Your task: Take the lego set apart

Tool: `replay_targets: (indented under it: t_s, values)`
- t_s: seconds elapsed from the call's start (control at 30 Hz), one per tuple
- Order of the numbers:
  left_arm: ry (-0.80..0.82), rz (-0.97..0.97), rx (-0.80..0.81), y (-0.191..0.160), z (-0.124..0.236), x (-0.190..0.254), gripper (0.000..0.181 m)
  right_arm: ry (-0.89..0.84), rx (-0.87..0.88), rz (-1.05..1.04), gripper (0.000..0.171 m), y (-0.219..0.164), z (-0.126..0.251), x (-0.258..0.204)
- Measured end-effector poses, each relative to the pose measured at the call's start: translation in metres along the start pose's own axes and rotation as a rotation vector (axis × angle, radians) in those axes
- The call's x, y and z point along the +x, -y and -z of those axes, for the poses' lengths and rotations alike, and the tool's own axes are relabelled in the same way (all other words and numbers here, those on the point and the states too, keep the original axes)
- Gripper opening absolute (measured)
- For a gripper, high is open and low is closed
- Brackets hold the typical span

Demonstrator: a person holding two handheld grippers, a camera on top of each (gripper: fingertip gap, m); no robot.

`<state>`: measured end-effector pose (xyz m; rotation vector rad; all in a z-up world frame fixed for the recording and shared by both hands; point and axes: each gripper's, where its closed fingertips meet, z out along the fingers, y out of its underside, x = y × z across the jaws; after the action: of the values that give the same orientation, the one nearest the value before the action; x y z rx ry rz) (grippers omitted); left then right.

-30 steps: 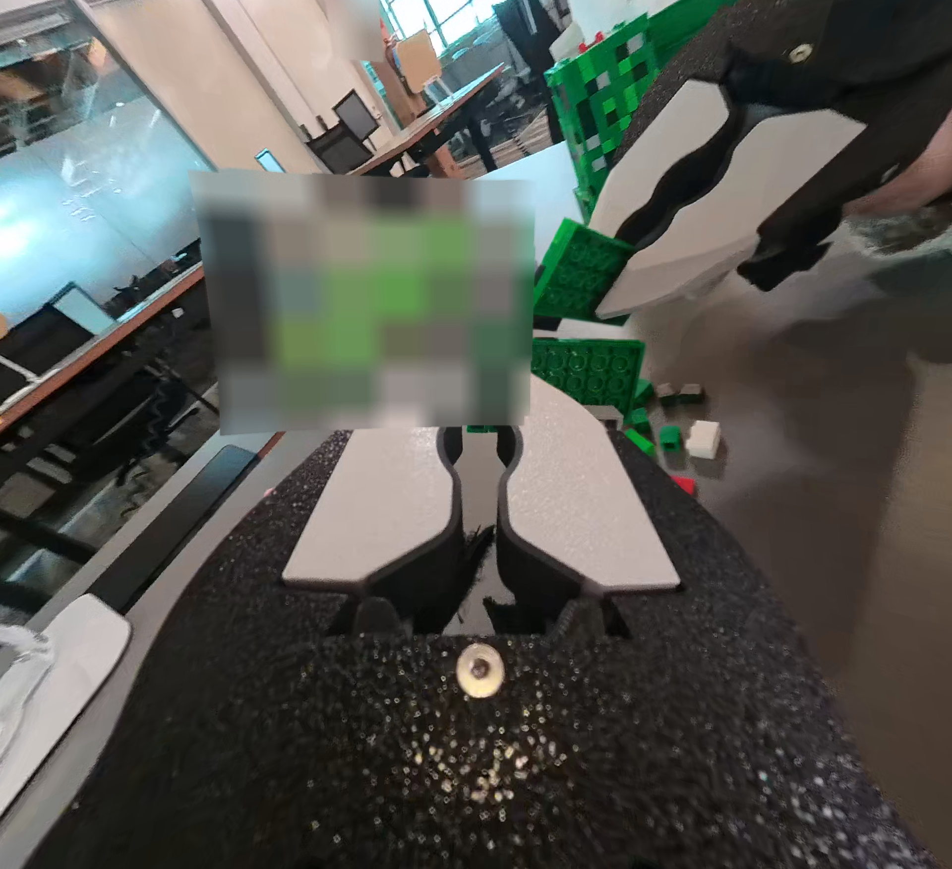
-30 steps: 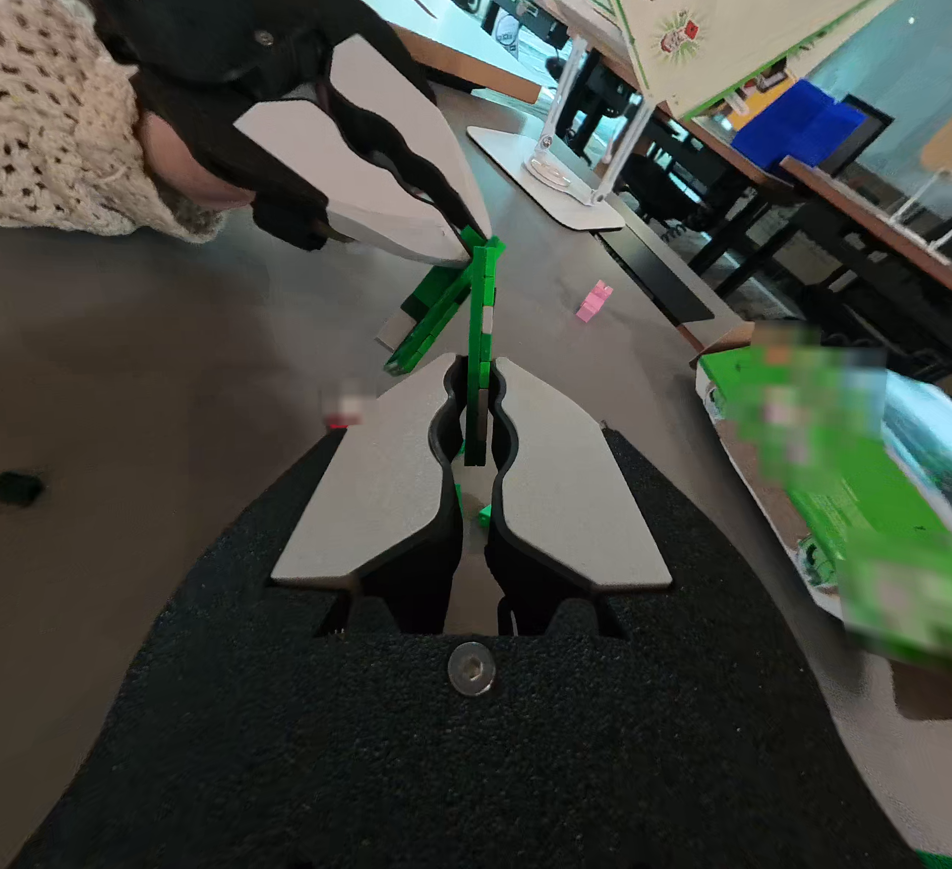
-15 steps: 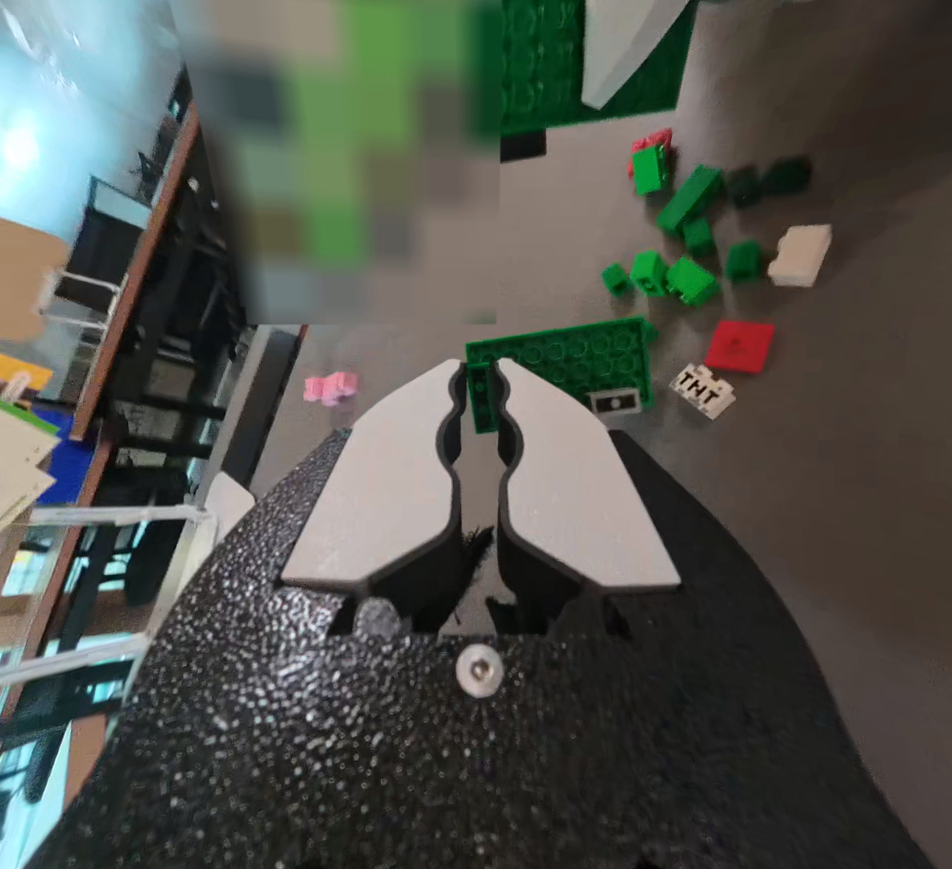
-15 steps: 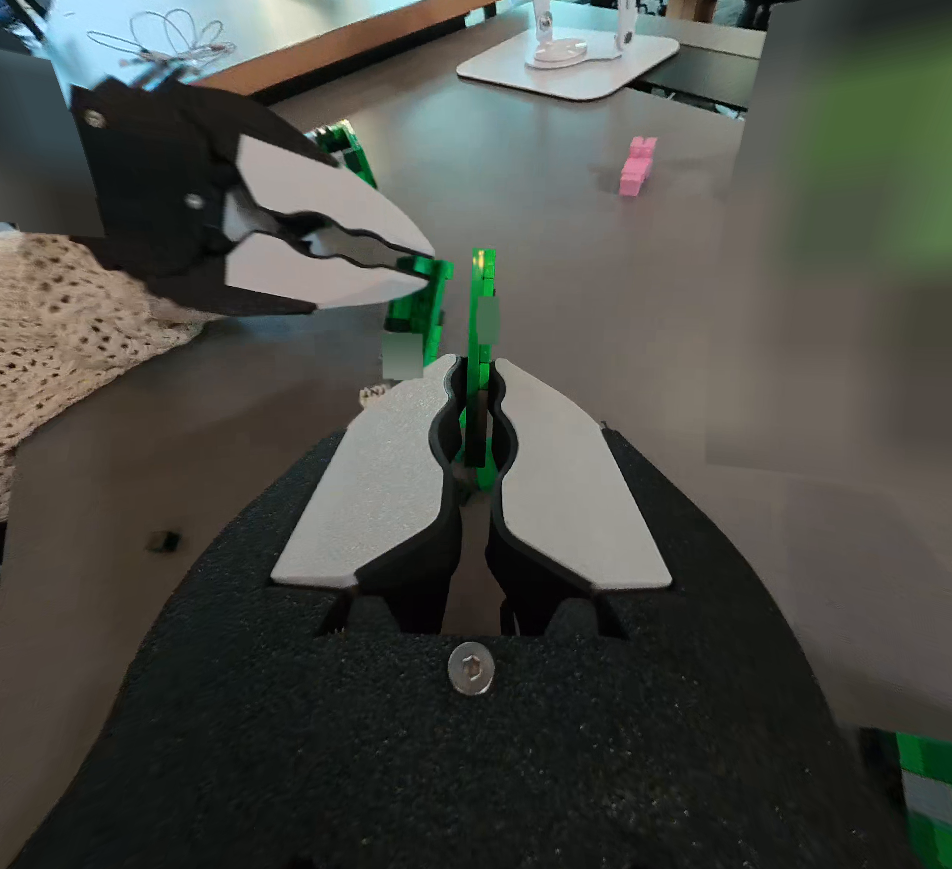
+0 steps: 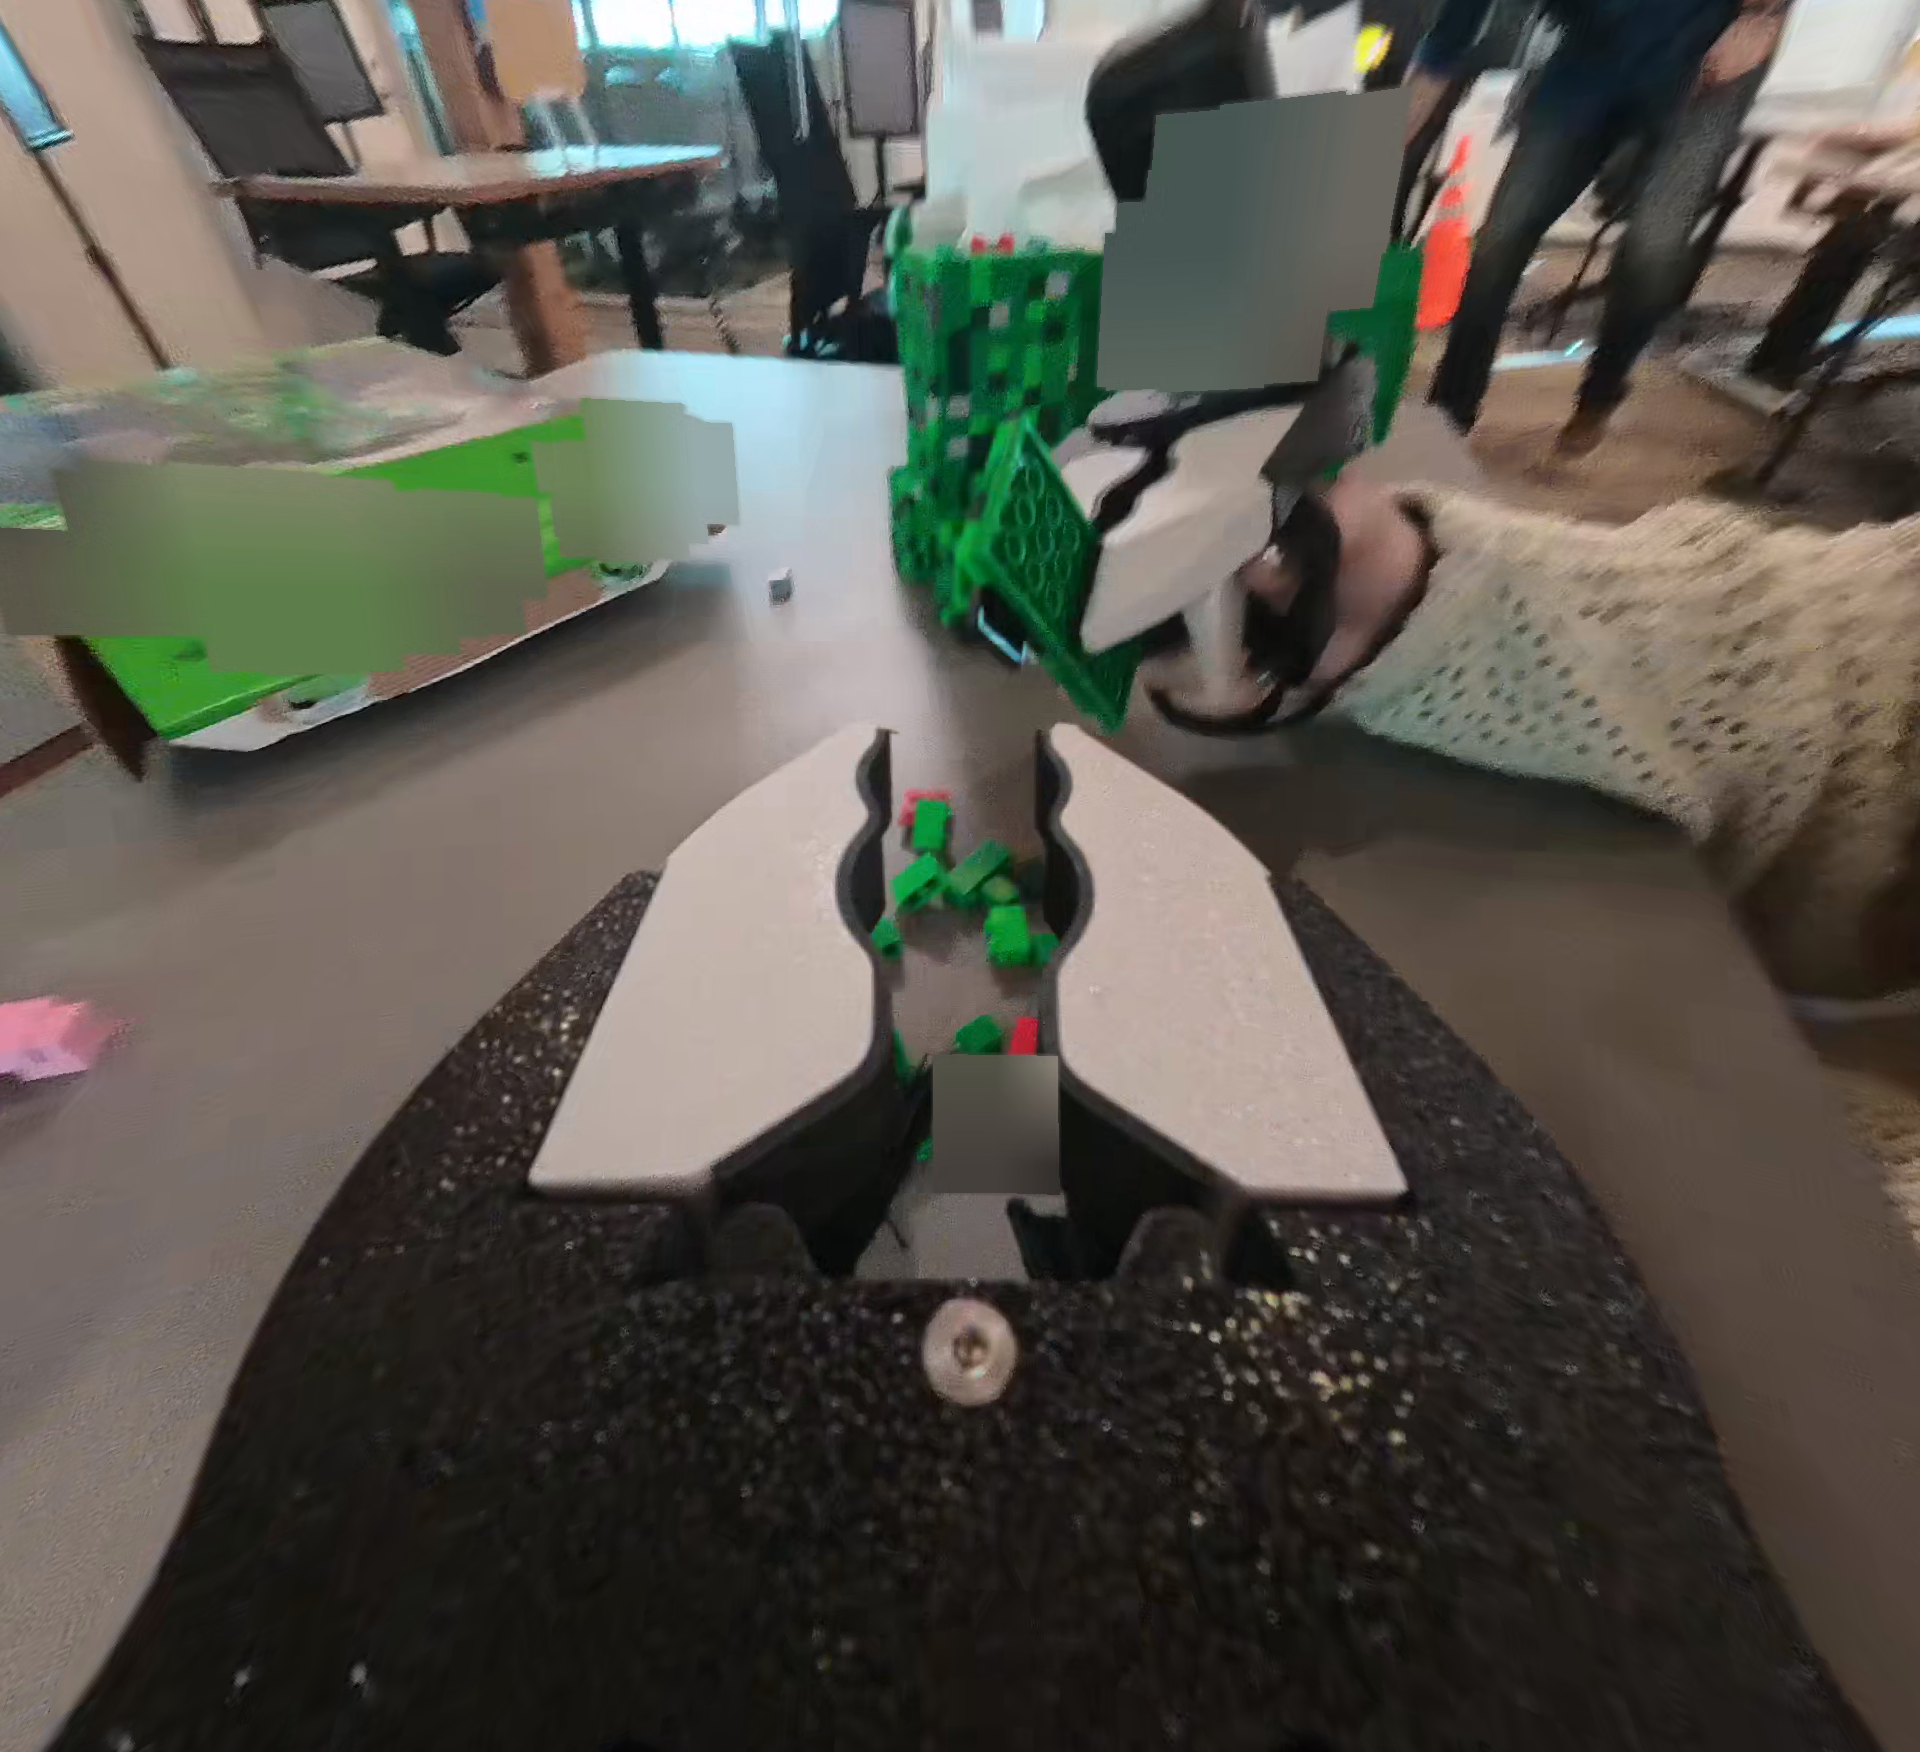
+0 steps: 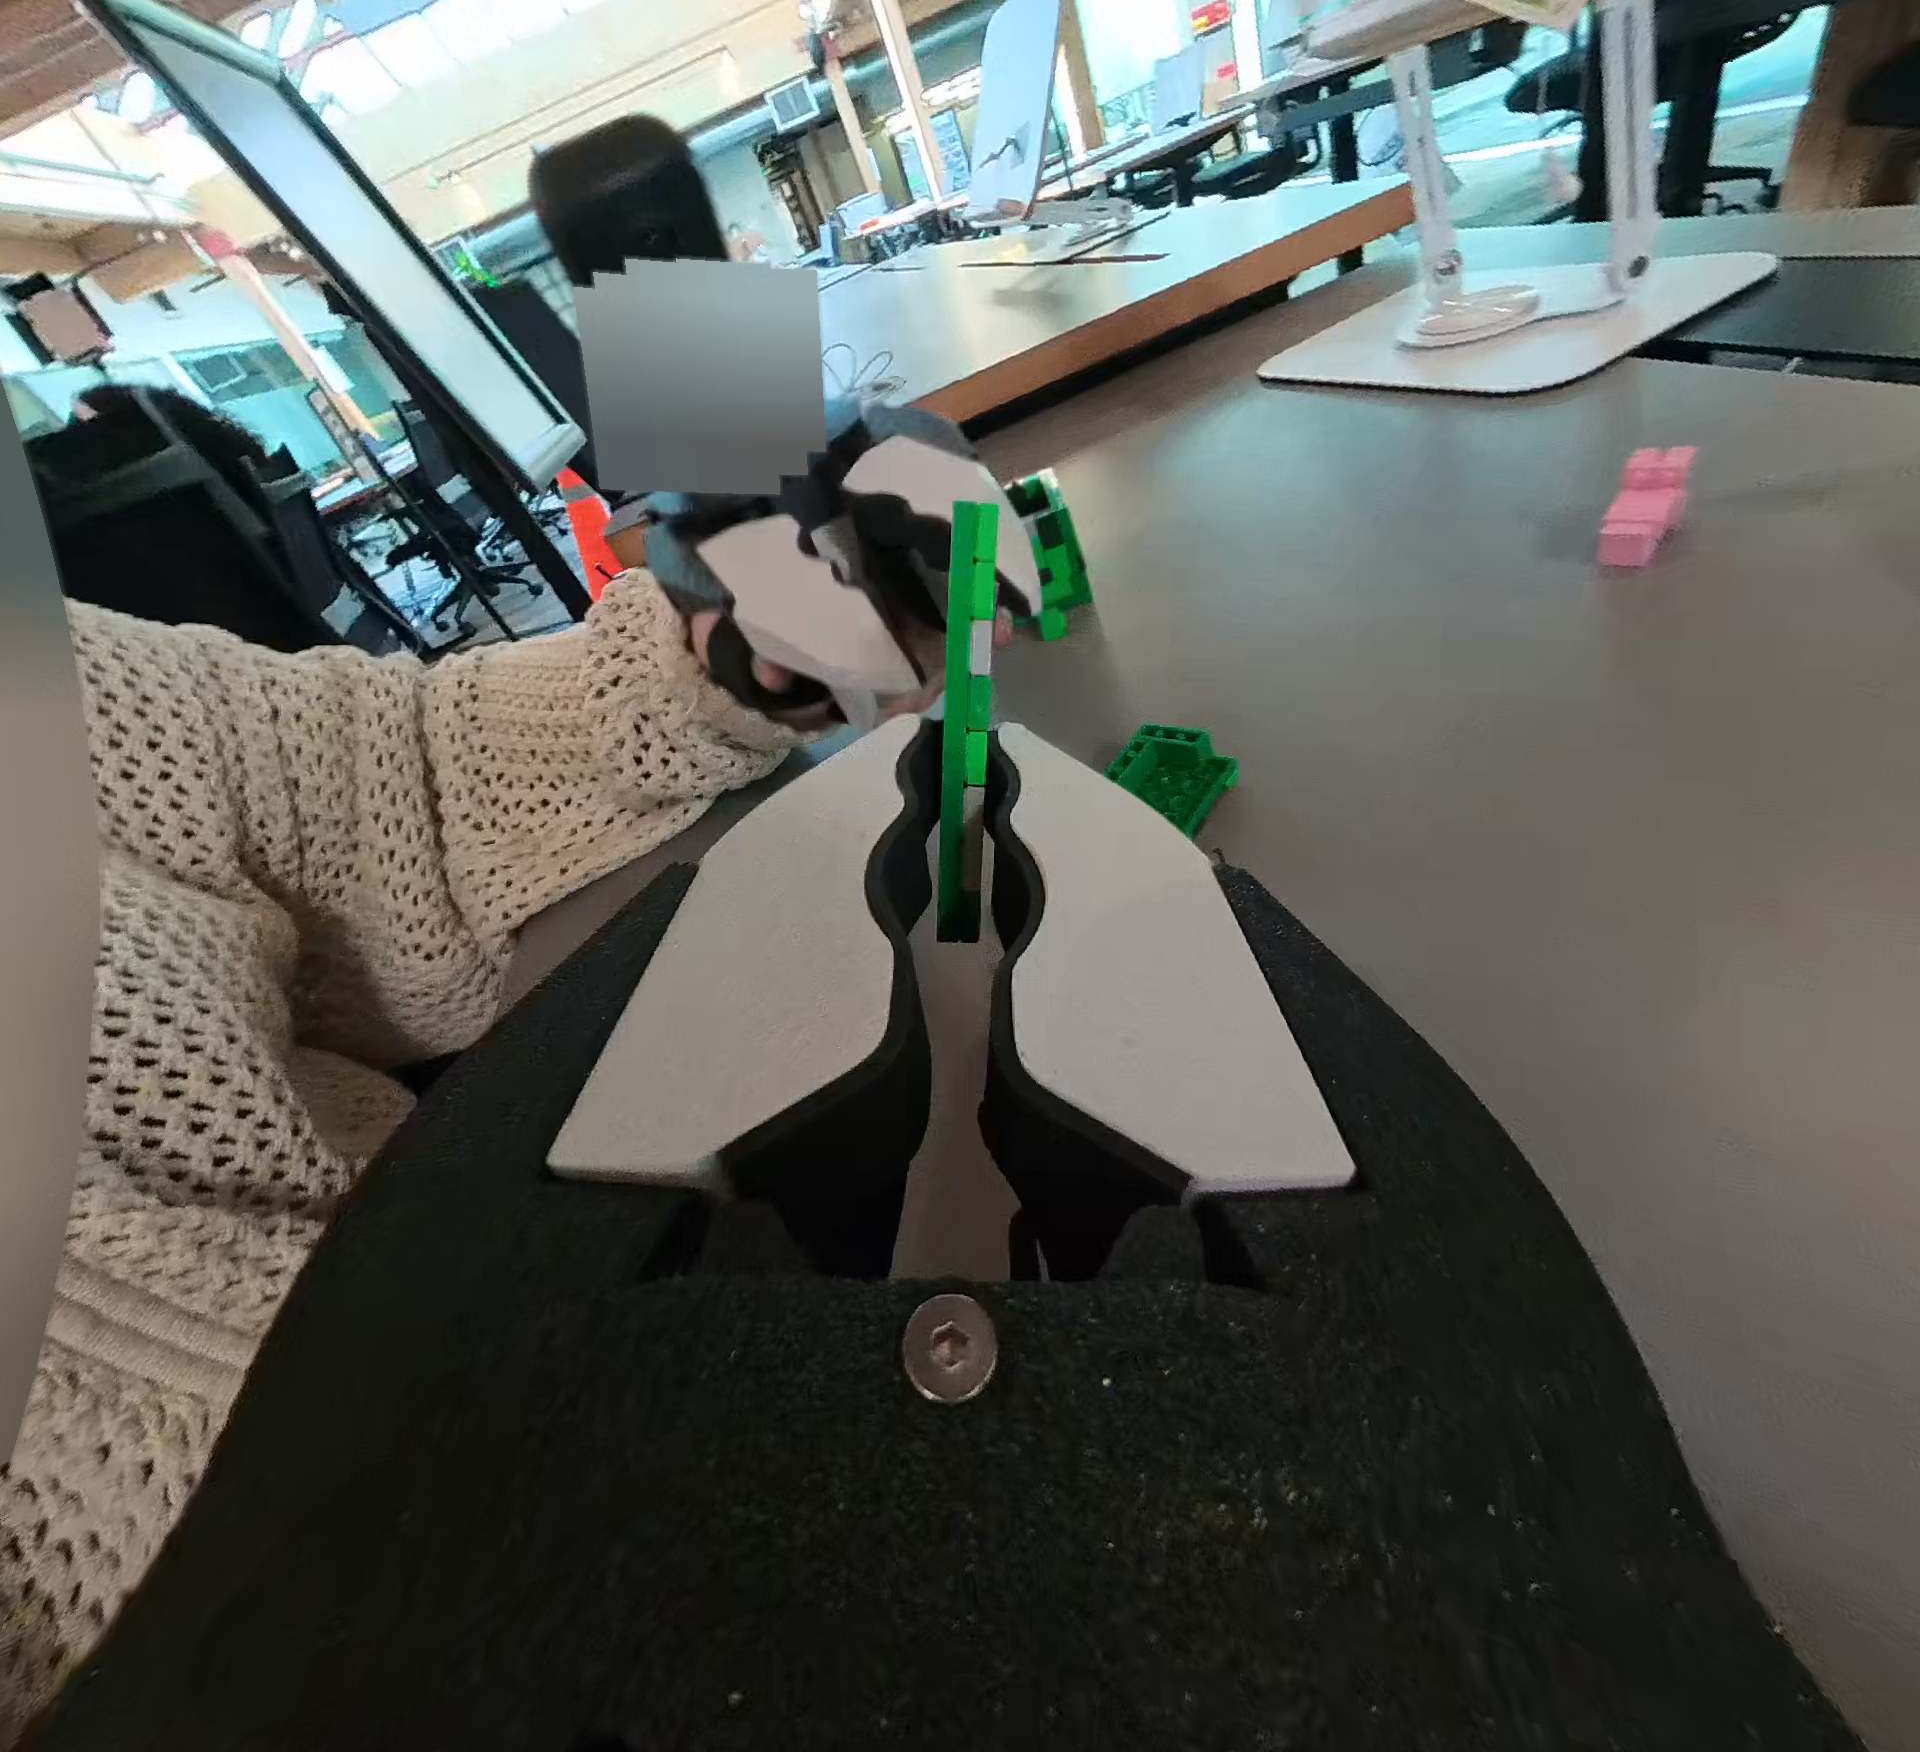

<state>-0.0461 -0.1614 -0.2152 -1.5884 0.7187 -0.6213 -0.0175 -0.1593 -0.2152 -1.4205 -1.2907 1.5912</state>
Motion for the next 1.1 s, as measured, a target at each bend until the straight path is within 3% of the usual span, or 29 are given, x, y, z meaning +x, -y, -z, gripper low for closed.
replay_targets:
  t_s: [0.13,0.2,0.33,0.4,0.47,0.53,0.63,0.8,0.93,1.1]
  values:
    - [-0.078,0.024,0.048,0.005,-0.002,0.014,0.023,0.069,-0.040,0.034,0.006,-0.006,-0.007,-0.014]
    - [-0.131,0.052,0.063,0.006,-0.005,0.023,0.009,0.090,-0.051,0.035,0.006,-0.009,-0.010,-0.018]
    - [-0.104,0.113,0.097,0.007,-0.004,0.015,0.002,0.087,-0.036,0.010,0.005,-0.007,-0.010,-0.016]
    - [-0.037,0.199,0.107,0.006,-0.005,0.003,0.002,-0.039,0.005,0.081,0.006,-0.001,-0.008,-0.002]
    - [0.034,0.293,0.122,0.005,-0.004,-0.009,0.002,-0.239,-0.005,0.212,0.032,0.002,-0.004,0.016]
    - [0.083,0.319,0.105,0.001,-0.005,-0.014,0.002,-0.340,-0.035,0.272,0.023,0.000,-0.005,0.024]
    - [0.239,0.245,-0.039,-0.020,-0.005,-0.031,0.002,-0.394,-0.100,0.248,0.009,-0.010,-0.009,0.034]
    - [0.358,0.115,-0.279,-0.050,-0.003,-0.045,0.002,-0.476,-0.188,0.251,0.016,-0.022,0.003,0.054]
    - [0.433,-0.032,-0.340,-0.052,-0.001,-0.053,0.005,-0.549,-0.100,0.234,0.017,-0.016,0.013,0.072]
    - [0.486,-0.149,-0.332,-0.042,0.007,-0.064,0.034,-0.652,0.065,0.353,0.010,0.007,0.028,0.076]
